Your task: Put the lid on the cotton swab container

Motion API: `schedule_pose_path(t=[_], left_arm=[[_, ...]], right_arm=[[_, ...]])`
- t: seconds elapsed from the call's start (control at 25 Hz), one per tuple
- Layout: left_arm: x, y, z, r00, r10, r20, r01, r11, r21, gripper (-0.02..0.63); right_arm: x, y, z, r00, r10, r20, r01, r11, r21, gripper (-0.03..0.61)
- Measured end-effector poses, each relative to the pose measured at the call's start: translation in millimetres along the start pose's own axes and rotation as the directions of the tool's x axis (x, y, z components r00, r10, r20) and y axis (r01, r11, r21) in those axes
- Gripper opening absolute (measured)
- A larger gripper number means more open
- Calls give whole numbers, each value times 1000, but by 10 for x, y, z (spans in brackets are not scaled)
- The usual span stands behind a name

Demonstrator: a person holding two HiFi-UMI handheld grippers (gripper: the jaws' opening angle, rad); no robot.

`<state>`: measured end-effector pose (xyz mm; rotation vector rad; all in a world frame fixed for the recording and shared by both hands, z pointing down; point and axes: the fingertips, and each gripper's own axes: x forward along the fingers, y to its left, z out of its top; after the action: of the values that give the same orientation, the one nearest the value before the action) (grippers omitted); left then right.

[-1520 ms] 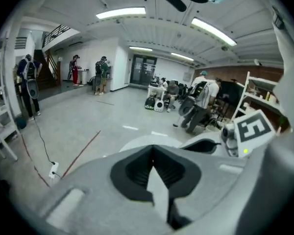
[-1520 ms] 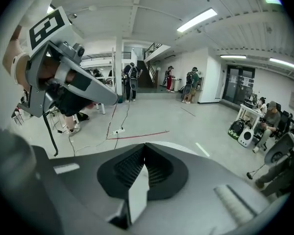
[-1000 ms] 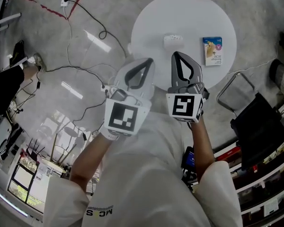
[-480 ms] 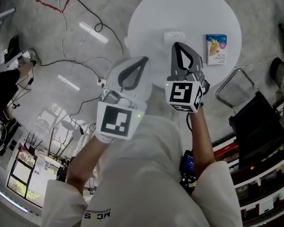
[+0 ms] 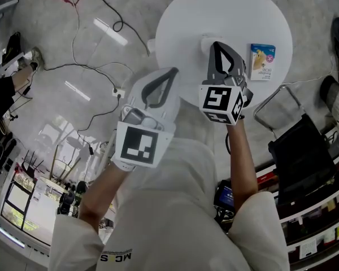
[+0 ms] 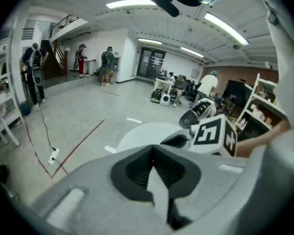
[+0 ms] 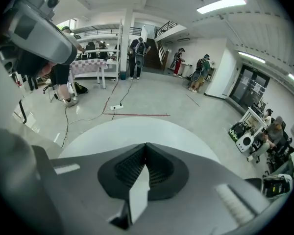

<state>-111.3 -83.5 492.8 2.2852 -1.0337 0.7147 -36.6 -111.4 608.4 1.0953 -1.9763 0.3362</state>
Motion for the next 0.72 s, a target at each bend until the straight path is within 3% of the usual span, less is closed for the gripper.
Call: schedule_pose_path(t=[0.2, 0.44, 0.72], left_arm=[[-51, 12, -26, 1000, 16, -1, -16, 1000, -10, 0], [-120, -33, -4, 1000, 20, 5, -20, 1000, -3, 0], [-259, -66, 103, 999, 23, 23, -23, 999, 32, 0]], right_arm=[[22, 32, 29, 1000, -7, -18, 5, 997, -72, -15], [-41, -7, 45, 999, 38, 15, -39, 998, 48, -12], [-328, -29, 293, 995, 38, 87, -42, 998, 39, -11]])
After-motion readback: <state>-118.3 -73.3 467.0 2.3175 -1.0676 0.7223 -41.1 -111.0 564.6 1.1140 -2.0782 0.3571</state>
